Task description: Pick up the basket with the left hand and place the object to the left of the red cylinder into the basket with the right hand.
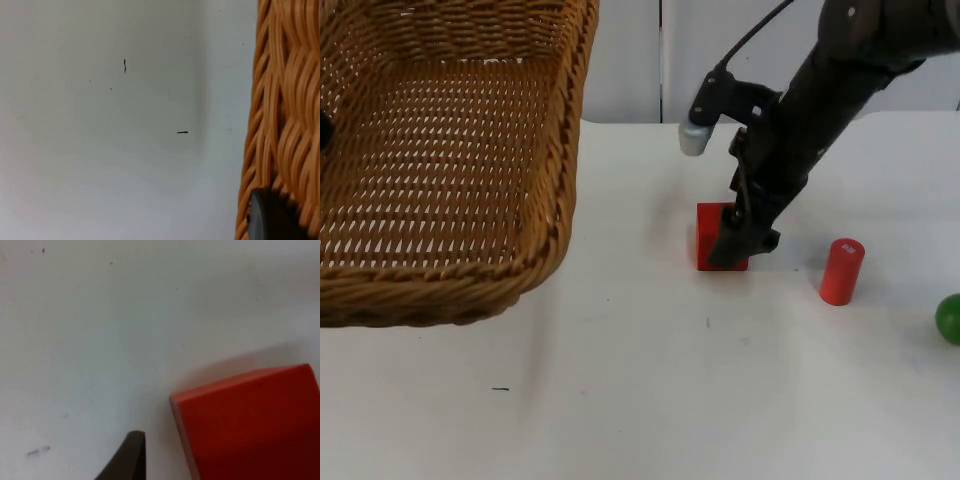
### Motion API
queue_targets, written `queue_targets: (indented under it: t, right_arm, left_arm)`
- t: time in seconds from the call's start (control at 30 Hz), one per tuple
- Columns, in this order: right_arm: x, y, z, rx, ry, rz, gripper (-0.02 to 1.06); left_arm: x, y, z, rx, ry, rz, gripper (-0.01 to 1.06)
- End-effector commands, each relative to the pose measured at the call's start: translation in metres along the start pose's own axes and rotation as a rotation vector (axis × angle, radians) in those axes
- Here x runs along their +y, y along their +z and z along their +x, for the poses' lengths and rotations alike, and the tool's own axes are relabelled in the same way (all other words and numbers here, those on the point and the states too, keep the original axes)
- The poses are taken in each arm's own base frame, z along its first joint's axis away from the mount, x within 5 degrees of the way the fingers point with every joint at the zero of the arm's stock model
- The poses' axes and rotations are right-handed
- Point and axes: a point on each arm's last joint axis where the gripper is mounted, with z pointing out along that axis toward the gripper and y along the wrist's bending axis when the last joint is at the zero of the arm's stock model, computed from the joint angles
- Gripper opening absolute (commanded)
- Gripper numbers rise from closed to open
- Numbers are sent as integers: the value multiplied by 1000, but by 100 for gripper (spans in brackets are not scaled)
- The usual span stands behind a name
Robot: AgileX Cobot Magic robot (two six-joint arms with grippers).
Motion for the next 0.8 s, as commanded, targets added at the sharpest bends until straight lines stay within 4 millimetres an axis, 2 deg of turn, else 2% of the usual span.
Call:
queue_targets:
  t: [0.0, 0.33, 0.6, 0.77]
  right_arm:
    - [2, 7, -5, -13, -1, -19, 105]
    - [13, 26, -4, 1, 0, -73, 105]
    - [13, 26, -4, 3, 8, -78, 105]
    - [13, 26, -5, -1, 8, -69, 94]
  left_arm:
    - [-4, -1, 1, -2, -7, 20, 0]
    - [-3, -1, 1, 0, -4, 12, 0]
    - [-3, -1, 1, 0, -9, 12, 0]
    - [-3, -1, 1, 0, -11, 12, 0]
